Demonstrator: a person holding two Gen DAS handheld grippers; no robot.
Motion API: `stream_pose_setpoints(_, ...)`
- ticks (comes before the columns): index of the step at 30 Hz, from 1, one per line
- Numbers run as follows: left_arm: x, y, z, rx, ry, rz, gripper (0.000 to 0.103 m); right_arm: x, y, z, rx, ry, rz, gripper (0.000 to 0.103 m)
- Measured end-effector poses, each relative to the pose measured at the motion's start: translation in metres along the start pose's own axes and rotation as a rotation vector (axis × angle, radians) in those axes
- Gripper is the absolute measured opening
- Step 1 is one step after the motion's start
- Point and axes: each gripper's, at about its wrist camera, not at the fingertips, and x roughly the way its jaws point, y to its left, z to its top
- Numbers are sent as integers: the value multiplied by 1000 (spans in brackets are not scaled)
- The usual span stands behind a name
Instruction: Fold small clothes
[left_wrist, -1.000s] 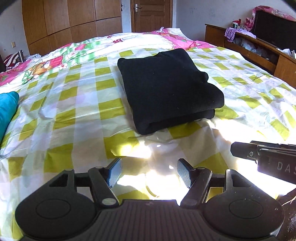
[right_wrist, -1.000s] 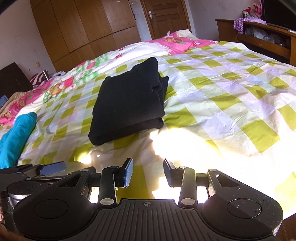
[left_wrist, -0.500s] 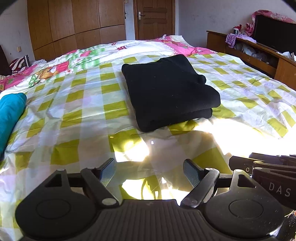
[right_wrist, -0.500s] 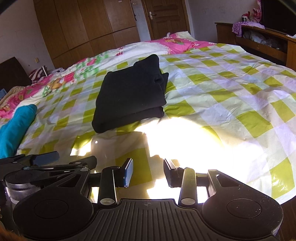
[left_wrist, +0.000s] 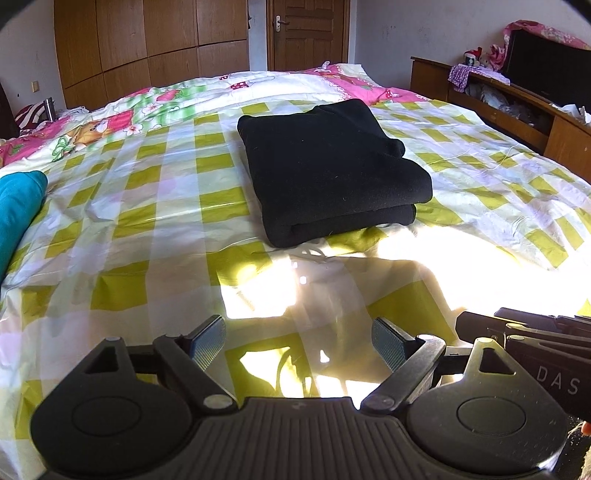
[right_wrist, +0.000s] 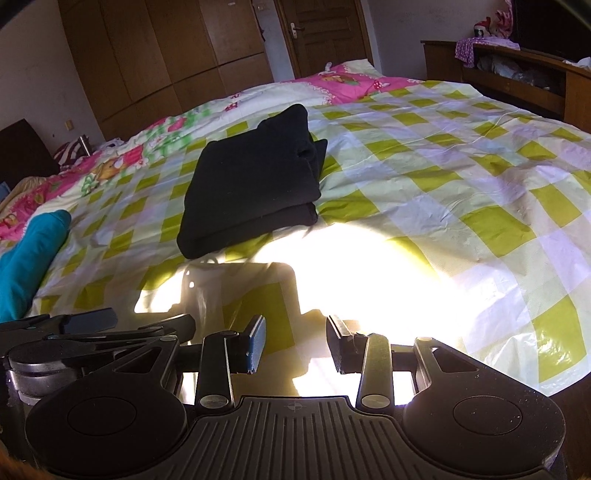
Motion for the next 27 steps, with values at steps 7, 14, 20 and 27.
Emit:
stream_pose_setpoints(7,-1,1,-2,-13,8,-17,98,2,0,-5,-10,24,-17,37)
stream_pose_setpoints(14,-2,-1,-7,-5,25,-18,98,-1,2,-8,-34,37,-33,36)
stream_pose_setpoints(20,-8,-3,-8,2,23,-9,97,-5,4,-9,-38,35,-45,36)
stream_pose_setpoints(27,-12,-4,-10,1,23,-19,97,-10,4,-9,-44,35,-56,36)
